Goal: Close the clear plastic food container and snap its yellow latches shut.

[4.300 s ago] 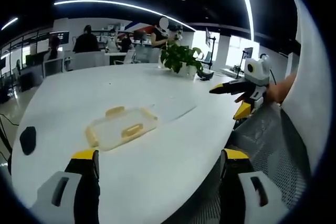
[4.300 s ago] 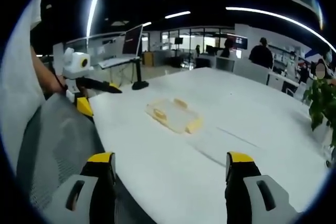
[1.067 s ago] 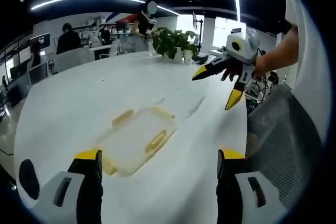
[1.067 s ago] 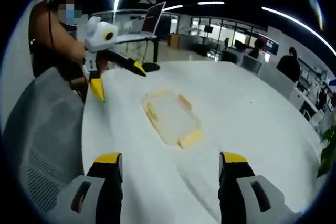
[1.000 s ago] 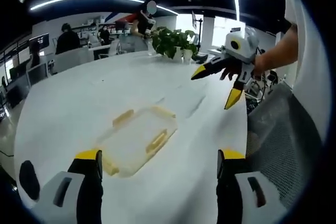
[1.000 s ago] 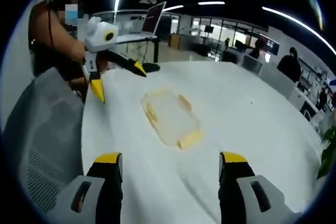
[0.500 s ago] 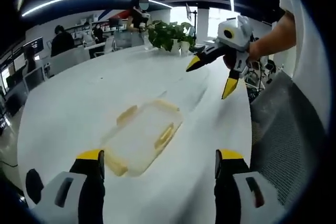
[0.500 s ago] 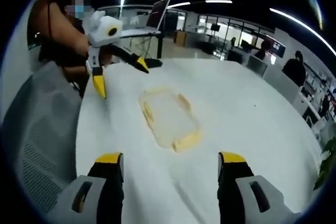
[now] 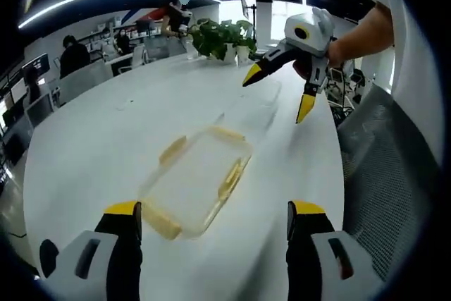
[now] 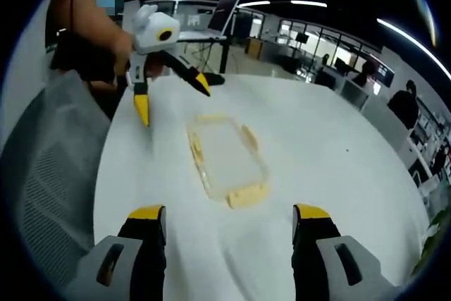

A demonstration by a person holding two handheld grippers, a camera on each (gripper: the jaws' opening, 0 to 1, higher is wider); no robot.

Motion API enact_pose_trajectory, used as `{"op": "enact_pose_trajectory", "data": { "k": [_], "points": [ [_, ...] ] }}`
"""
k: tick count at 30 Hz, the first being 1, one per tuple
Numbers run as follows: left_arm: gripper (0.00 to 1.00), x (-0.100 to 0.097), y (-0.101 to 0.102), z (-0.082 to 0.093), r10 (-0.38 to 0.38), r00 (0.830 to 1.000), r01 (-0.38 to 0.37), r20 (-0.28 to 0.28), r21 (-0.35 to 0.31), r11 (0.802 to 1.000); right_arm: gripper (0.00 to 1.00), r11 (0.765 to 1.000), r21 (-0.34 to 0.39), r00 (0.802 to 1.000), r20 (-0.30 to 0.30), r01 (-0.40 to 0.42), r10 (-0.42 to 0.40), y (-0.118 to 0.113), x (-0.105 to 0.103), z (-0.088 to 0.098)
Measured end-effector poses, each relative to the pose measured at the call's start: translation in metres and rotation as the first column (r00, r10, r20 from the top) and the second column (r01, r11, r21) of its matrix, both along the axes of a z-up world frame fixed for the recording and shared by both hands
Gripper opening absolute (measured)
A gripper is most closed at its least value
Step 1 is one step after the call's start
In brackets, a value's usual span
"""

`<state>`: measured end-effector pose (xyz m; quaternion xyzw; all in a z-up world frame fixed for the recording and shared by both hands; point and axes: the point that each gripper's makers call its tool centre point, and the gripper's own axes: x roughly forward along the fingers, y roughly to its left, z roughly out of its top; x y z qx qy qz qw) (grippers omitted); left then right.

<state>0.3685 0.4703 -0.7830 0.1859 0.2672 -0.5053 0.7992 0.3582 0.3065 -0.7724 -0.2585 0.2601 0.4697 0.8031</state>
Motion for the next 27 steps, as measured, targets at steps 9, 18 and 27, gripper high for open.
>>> {"op": "enact_pose_trajectory", "data": {
  "k": [9, 18, 27],
  "points": [
    [0.83, 0.005, 0.002, -0.005, -0.035, 0.999, 0.034, 0.005, 0.040, 0.999, 0.72, 0.999, -0.014, 0.999, -0.003, -0.033, 0.033, 0.007, 0.009, -0.003],
    [0.80, 0.016, 0.009, -0.009, -0.064, 0.998, 0.063, 0.018, 0.087, 0.994, 0.71, 0.997, -0.036, 0.998, -0.015, -0.065, 0.064, 0.012, 0.019, -0.006],
    [0.78, 0.016, 0.011, -0.017, -0.143, 0.990, 0.139, 0.018, 0.146, 0.979, 0.69, 0.992, -0.071, 0.994, -0.019, -0.106, 0.105, 0.016, 0.023, -0.010]
  ]
}}
